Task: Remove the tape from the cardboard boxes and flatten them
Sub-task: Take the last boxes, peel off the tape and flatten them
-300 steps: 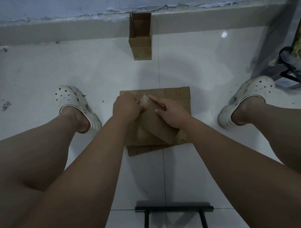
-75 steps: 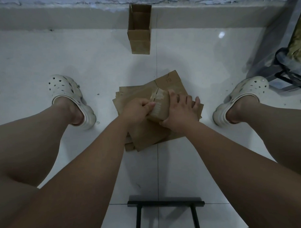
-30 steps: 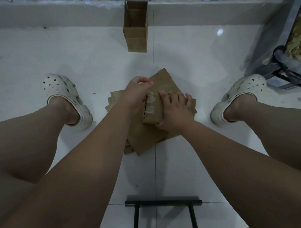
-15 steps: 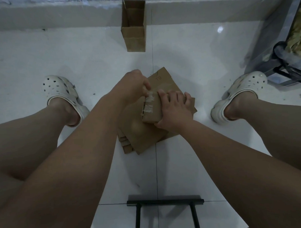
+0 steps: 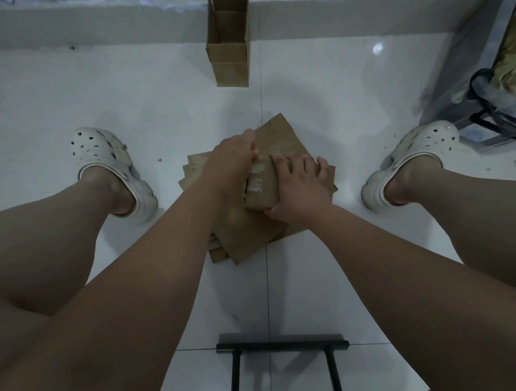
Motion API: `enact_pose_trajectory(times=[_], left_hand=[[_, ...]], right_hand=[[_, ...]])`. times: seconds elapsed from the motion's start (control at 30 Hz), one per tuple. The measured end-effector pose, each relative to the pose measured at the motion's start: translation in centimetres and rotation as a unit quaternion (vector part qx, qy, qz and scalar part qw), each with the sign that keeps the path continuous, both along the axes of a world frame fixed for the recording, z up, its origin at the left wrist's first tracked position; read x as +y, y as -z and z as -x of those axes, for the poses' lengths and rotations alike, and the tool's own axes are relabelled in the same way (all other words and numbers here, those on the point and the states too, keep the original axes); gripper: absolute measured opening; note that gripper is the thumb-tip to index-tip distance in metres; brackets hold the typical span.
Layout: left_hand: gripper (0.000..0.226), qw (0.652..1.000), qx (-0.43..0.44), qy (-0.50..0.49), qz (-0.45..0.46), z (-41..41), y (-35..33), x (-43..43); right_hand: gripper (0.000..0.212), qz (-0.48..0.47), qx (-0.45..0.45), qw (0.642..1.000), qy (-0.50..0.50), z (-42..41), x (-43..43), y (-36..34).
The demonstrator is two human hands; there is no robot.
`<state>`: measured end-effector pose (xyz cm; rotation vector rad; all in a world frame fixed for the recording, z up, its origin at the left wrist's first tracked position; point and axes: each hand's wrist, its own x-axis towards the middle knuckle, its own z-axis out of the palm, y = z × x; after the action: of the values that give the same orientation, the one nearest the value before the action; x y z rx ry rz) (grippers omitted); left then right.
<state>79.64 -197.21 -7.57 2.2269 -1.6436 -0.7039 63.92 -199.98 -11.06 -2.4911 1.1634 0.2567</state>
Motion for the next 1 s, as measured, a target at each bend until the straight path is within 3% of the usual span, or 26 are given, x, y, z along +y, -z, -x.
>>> enact_pose_trajectory(times=[0.17, 0.27, 0.33, 0.4, 0.43, 0.47, 0.53, 0.63, 0.7, 0.77, 0.83, 1.0], left_hand=[[0.012, 0.989, 0.053, -0.141, -0.01, 0.5, 0.4, -0.7], [0.008, 0.943, 0.171, -0.286, 0.012, 1.1, 0.2, -0.5], [0.022, 0.865, 0.328, -0.378, 0.032, 0.8, 0.1, -0.2], [0.032, 0.732, 0.482, -0.481, 0.035, -0.1, -0.2, -0.3], [0.031, 0.685, 0.51, -0.519, 0.025, -0.5, -0.2, -0.3], [0.029, 0.671, 0.507, -0.54, -0.003, -0.8, -0.2, -0.3], [0.033, 0.686, 0.481, -0.542, -0.064, -0.7, -0.1, 0.1], [0.04, 0.725, 0.47, -0.497, -0.087, -0.2, -0.6, 0.8], [0.048, 0.785, 0.426, -0.436, -0.111, 0.0, -1.0, 1.3], [0.033, 0.876, 0.296, -0.365, -0.11, 0.2, -0.5, 1.9], [0.018, 0.933, 0.173, -0.307, -0.075, 0.5, 0.0, 2.5], [0.036, 0.944, 0.209, -0.244, -0.079, 1.1, 0.6, 4.1]], right_hand=[[0.102, 0.011, 0.001, 1.0, 0.0, 0.0, 0.4, 0.2], [0.103, 0.007, -0.002, 1.0, -0.001, 0.1, 0.1, 0.2], [0.103, 0.006, -0.006, 1.0, 0.002, 0.1, 0.0, 0.2], [0.103, 0.007, -0.008, 1.0, 0.003, 0.0, 0.1, 0.2], [0.103, 0.008, -0.007, 1.0, 0.002, 0.1, 0.1, 0.2], [0.102, 0.009, -0.006, 1.0, 0.001, 0.1, 0.1, 0.2], [0.102, 0.007, -0.005, 1.0, 0.001, 0.2, 0.0, 0.3], [0.102, 0.005, -0.009, 1.0, 0.002, 0.0, 0.0, 0.3], [0.102, 0.007, -0.01, 1.0, 0.002, 0.0, -0.1, 0.3], [0.102, 0.008, -0.008, 1.0, 0.002, 0.0, -0.1, 0.3], [0.102, 0.008, -0.006, 1.0, 0.001, 0.0, -0.2, 0.4], [0.102, 0.008, -0.004, 1.0, -0.006, -0.2, -0.4, 0.4]])
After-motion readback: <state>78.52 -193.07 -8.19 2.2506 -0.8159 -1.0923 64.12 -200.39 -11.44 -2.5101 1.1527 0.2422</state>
